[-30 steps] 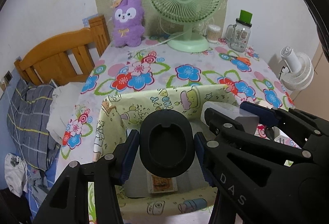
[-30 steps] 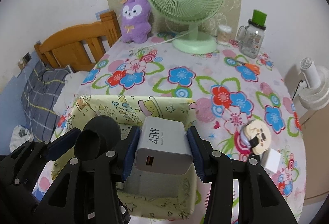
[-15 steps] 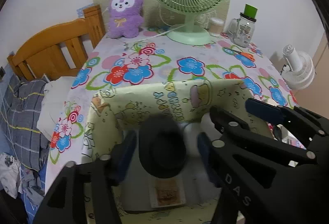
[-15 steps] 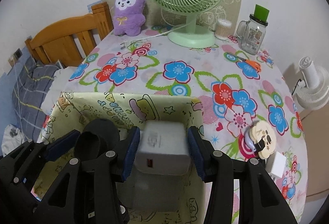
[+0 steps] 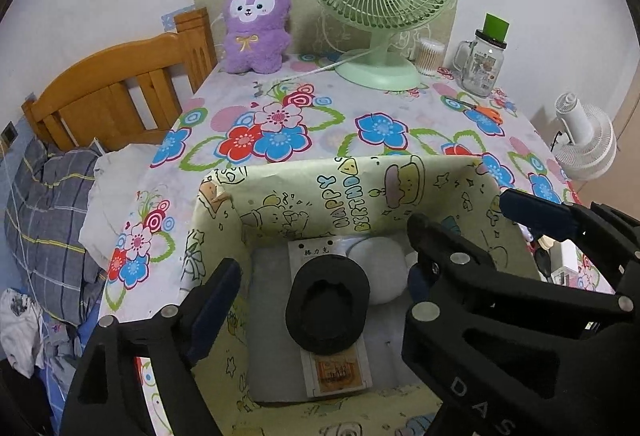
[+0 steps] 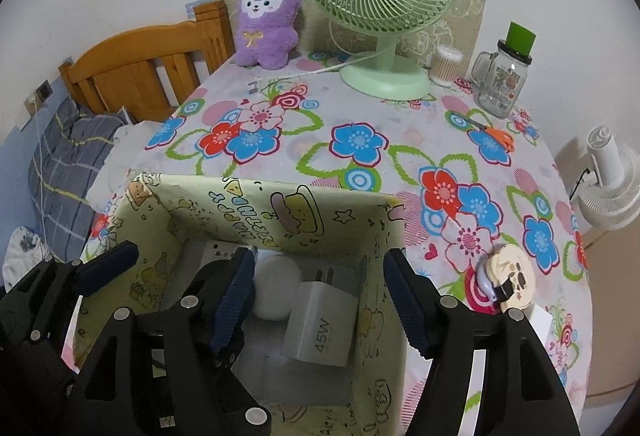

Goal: Organize rigid objects
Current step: 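Open the right tool to release the charger and lift it out, then move the right tool to the small white cube charger while the left tool approaches the black key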

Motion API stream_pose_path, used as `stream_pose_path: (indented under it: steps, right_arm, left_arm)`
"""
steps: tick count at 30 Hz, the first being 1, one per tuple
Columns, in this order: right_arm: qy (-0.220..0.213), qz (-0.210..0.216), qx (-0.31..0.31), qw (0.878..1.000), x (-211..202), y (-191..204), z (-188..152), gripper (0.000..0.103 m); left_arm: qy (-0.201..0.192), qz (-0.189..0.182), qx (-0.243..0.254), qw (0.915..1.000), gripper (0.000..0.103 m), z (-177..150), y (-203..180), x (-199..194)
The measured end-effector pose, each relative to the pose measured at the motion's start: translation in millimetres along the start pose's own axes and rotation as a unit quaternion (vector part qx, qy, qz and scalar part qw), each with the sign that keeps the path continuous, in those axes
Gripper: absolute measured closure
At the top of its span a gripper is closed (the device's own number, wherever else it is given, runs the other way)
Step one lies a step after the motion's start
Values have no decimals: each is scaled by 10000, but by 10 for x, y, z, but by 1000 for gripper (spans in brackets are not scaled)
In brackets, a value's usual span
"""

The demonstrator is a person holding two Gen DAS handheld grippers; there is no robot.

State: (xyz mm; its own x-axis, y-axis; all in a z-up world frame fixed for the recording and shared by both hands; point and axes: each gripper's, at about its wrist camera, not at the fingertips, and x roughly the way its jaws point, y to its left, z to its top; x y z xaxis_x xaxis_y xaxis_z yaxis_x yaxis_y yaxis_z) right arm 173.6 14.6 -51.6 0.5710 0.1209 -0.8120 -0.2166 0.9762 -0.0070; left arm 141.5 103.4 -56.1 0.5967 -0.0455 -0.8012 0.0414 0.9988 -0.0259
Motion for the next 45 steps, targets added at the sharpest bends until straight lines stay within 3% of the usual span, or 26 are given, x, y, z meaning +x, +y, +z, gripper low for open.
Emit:
stream_pose_path:
  steps: [3, 15, 45]
  right_arm:
    - [-107, -232, -46, 9997, -89, -7, -32, 21]
    - [-247, -343, -47, 9991, -360, -133, -168, 14]
    - [-431, -413, 163, 9981, -885, -736, -499, 12]
  left_arm:
    - [-37, 44, 39, 10000, 13, -30, -41, -62]
    - [-94, 57, 185, 9998, 9, -121, -255, -299]
    - [-388, -65, 420, 9983, 8, -284, -954, -694]
